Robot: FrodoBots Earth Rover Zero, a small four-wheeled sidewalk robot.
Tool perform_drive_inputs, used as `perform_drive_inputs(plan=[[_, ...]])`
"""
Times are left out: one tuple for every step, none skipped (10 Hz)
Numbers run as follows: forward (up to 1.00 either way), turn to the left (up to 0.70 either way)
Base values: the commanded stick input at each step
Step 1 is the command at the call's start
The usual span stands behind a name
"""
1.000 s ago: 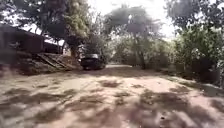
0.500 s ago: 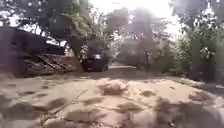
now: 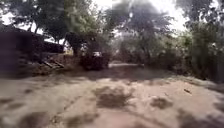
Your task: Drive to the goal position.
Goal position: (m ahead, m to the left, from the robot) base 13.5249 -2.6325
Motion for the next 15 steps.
perform_drive_inputs(plan=[[1.0, 0.0], [1.0, -0.04], [1.0, -0.2], [1.0, -0.27], [1.0, -0.14], [1.0, 0.0], [1.0, 0.0], [1.0, 0.0], [1.0, 0.0], [1.0, 0.0], [1.0, 0.0], [1.0, 0.0], [1.0, -0.15], [1.0, -0.17], [1.0, 0.0]])
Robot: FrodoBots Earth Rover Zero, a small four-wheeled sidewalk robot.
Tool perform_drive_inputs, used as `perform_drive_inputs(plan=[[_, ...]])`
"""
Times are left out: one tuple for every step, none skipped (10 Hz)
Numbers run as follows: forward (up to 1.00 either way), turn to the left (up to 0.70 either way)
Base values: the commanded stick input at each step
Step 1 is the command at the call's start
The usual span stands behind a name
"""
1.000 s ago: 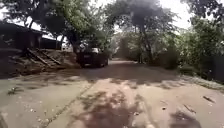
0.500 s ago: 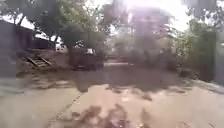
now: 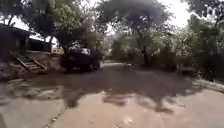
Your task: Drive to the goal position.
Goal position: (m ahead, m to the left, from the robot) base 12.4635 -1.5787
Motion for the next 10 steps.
perform_drive_inputs(plan=[[1.0, 0.0], [1.0, 0.0], [1.0, 0.0], [1.0, 0.0], [1.0, 0.0], [1.0, 0.0], [1.0, 0.0], [1.0, 0.0], [1.0, 0.0], [1.0, 0.0]])
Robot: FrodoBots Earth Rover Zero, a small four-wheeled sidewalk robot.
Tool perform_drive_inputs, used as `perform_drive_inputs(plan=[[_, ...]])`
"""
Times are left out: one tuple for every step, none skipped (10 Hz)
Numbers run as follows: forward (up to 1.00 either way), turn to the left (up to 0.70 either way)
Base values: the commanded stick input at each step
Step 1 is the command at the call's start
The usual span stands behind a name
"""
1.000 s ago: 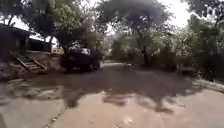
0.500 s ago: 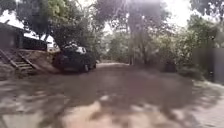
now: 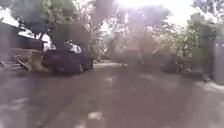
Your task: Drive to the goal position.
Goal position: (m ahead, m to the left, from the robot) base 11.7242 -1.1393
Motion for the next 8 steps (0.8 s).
perform_drive_inputs(plan=[[1.0, 0.0], [1.0, 0.0], [1.0, 0.0], [1.0, 0.0], [1.0, 0.0], [1.0, 0.0], [1.0, 0.0], [1.0, 0.0]])
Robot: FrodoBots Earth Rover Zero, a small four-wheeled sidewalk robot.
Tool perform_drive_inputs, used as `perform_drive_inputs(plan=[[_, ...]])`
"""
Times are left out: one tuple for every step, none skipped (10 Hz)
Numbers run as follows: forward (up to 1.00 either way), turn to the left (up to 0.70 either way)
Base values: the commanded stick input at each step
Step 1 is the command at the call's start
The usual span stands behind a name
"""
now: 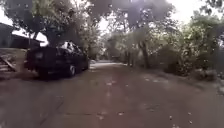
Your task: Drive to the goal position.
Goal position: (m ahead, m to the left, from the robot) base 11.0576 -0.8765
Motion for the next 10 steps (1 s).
perform_drive_inputs(plan=[[1.0, 0.0], [1.0, 0.0], [1.0, 0.0], [1.0, 0.0], [1.0, 0.0], [1.0, 0.0], [1.0, 0.0], [1.0, 0.0], [1.0, 0.0], [1.0, 0.0]])
